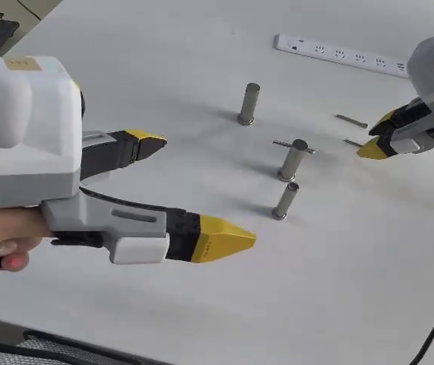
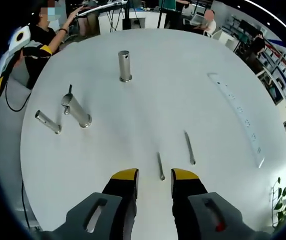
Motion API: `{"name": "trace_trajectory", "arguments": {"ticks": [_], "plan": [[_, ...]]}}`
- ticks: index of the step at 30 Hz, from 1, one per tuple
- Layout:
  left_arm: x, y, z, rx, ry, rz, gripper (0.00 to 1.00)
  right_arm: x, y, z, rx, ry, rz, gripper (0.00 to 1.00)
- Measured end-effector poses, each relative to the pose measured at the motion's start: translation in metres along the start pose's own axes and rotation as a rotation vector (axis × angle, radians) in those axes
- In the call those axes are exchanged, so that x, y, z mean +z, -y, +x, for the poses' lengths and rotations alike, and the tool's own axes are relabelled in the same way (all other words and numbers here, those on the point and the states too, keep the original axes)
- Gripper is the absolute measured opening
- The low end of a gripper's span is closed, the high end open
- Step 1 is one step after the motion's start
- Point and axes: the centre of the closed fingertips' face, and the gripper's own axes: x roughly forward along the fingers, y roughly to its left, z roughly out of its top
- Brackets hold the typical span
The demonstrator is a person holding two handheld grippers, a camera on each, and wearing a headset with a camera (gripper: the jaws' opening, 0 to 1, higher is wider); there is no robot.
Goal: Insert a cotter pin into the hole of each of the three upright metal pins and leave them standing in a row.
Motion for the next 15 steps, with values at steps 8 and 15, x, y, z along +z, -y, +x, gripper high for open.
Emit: {"name": "trace_trajectory", "arguments": {"ticks": [8,15], "plan": [[-0.005,-0.007,-0.001,0.016,-0.019,0.014,0.99,0.000,0.001,0.006,0.030,-0.046,-0.036,0.21],[-0.004,-0.015,-0.003,0.030,0.002,-0.006,0.99,-0.006,0.002,0.009,0.049,-0.091,-0.065,0.10]]}}
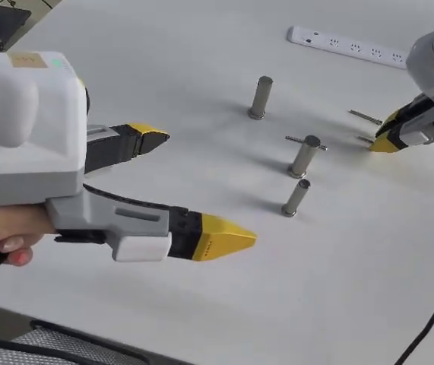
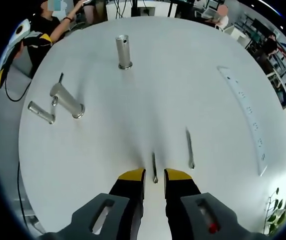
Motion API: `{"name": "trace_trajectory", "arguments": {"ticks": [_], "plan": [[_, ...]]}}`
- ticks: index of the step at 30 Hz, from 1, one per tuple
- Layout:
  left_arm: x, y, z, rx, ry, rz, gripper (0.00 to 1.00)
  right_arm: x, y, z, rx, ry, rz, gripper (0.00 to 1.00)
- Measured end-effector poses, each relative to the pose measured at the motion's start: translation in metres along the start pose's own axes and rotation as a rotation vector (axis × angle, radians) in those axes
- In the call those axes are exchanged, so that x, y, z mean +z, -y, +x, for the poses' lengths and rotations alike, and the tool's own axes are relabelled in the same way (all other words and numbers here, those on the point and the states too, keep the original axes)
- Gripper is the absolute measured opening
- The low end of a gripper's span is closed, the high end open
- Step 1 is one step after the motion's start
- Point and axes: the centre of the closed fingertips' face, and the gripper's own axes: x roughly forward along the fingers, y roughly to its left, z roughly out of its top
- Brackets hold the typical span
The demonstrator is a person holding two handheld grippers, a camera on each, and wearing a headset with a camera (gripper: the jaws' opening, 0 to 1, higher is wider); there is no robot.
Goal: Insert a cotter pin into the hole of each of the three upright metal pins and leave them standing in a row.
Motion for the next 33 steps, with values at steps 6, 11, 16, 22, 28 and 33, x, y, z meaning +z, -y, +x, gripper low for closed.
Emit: {"name": "trace_trajectory", "arguments": {"ticks": [6,11,16,22,28,33], "plan": [[-0.006,0.002,0.002,-0.009,-0.022,0.003,0.98,0.000,-0.011,0.000,0.047,-0.016,-0.026,0.02],[-0.006,0.002,0.005,-0.014,-0.019,-0.004,0.98,0.001,-0.012,-0.001,0.043,-0.029,-0.045,0.00],[-0.008,0.002,0.005,-0.020,-0.024,-0.007,0.97,0.000,-0.006,0.003,0.039,-0.051,-0.034,0.00],[-0.012,0.001,0.006,-0.021,-0.027,-0.027,0.97,0.000,-0.011,0.001,0.020,-0.038,-0.079,0.00],[-0.013,0.008,0.009,-0.027,-0.042,-0.026,0.97,0.001,-0.009,0.003,0.004,-0.019,-0.066,0.00],[-0.014,0.009,0.011,-0.031,-0.046,-0.032,0.96,0.002,-0.014,0.000,0.010,-0.021,-0.078,0.00]]}}
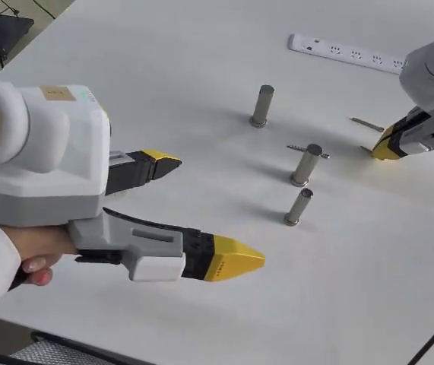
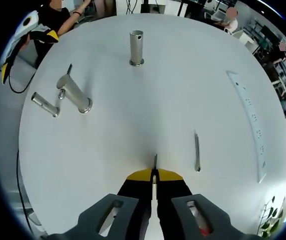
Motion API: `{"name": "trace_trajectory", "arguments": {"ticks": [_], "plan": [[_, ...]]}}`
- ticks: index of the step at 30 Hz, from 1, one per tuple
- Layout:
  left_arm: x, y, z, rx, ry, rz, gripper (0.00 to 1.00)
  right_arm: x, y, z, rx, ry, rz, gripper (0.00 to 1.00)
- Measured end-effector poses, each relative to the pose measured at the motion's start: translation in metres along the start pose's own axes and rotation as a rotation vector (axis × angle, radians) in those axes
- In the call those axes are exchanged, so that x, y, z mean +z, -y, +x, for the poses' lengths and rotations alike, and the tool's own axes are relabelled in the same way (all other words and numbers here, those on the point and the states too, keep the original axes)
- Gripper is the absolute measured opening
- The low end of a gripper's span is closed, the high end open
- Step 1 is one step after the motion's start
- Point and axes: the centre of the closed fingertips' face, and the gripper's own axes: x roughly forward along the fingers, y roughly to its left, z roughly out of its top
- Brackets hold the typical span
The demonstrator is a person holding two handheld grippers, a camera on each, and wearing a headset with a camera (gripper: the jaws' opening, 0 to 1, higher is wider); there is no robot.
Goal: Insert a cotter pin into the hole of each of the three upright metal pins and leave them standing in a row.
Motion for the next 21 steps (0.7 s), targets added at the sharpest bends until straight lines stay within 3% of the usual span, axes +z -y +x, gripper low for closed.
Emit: {"name": "trace_trajectory", "arguments": {"ticks": [5,9,21], "plan": [[-0.002,0.000,0.003,-0.002,-0.013,-0.003,0.95,-0.003,0.000,0.000,0.011,-0.001,-0.026,0.00],[0.005,0.002,0.005,-0.006,0.000,-0.006,0.94,-0.005,-0.002,-0.005,0.005,0.003,-0.030,0.00],[0.028,0.013,0.022,-0.042,0.020,0.021,0.90,0.003,-0.016,-0.041,-0.055,0.116,-0.056,0.00]]}}
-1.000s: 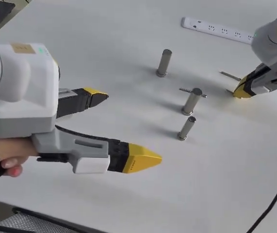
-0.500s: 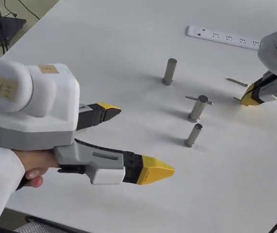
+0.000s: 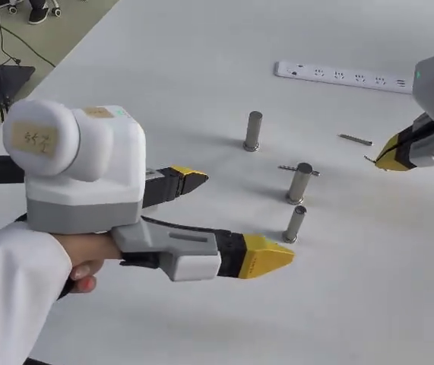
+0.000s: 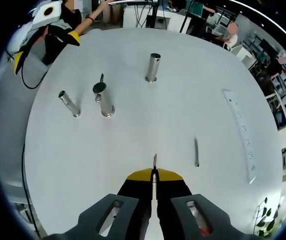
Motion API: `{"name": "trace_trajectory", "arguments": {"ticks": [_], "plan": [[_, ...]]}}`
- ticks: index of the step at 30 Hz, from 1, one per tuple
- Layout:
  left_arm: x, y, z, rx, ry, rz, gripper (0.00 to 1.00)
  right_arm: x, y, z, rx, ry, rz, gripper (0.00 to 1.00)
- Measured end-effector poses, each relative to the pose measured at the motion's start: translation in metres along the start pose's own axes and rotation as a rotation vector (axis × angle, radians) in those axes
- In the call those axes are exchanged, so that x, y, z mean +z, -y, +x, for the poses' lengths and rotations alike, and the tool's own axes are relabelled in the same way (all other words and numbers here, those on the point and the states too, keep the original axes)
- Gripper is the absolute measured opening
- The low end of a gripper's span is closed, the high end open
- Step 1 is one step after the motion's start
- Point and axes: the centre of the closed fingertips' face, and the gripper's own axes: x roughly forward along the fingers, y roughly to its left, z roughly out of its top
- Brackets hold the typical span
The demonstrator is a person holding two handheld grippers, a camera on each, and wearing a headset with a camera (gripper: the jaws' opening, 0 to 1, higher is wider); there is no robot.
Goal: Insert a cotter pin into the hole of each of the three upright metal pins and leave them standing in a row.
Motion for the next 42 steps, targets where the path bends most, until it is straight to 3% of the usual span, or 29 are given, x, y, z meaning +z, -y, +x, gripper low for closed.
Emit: {"name": "trace_trajectory", "arguments": {"ticks": [7,9,10,12,17,21,27,29,32,38,42], "plan": [[0.015,0.006,0.013,-0.026,0.028,0.005,0.86,0.010,-0.015,-0.018,-0.042,0.087,0.009,0.00],[0.020,0.007,0.016,-0.036,0.037,-0.006,0.84,0.011,-0.022,-0.019,-0.052,0.100,-0.015,0.00],[0.023,0.008,0.019,-0.040,0.046,-0.011,0.83,0.015,-0.024,-0.021,-0.064,0.125,-0.060,0.00],[0.028,0.008,0.022,-0.045,0.057,0.034,0.80,0.017,-0.029,-0.023,-0.074,0.134,-0.057,0.00],[0.034,0.007,0.031,-0.041,0.033,0.056,0.77,0.026,-0.033,-0.033,-0.108,0.186,-0.047,0.00],[0.041,0.008,0.039,-0.060,0.039,0.021,0.70,0.036,-0.042,-0.043,-0.135,0.238,-0.053,0.00],[0.038,0.016,0.049,-0.097,0.008,-0.001,0.61,0.044,-0.054,-0.053,-0.143,0.279,-0.062,0.00],[0.038,0.018,0.053,-0.100,0.003,-0.029,0.59,0.046,-0.056,-0.057,-0.165,0.289,-0.067,0.00],[0.036,0.023,0.059,-0.115,-0.002,-0.122,0.55,0.052,-0.064,-0.062,-0.171,0.319,-0.060,0.00],[0.038,0.029,0.068,-0.125,0.007,-0.158,0.46,0.060,-0.073,-0.069,-0.198,0.352,-0.074,0.00],[0.039,0.036,0.073,-0.148,-0.003,-0.173,0.40,0.065,-0.078,-0.072,-0.188,0.378,-0.086,0.00]]}}
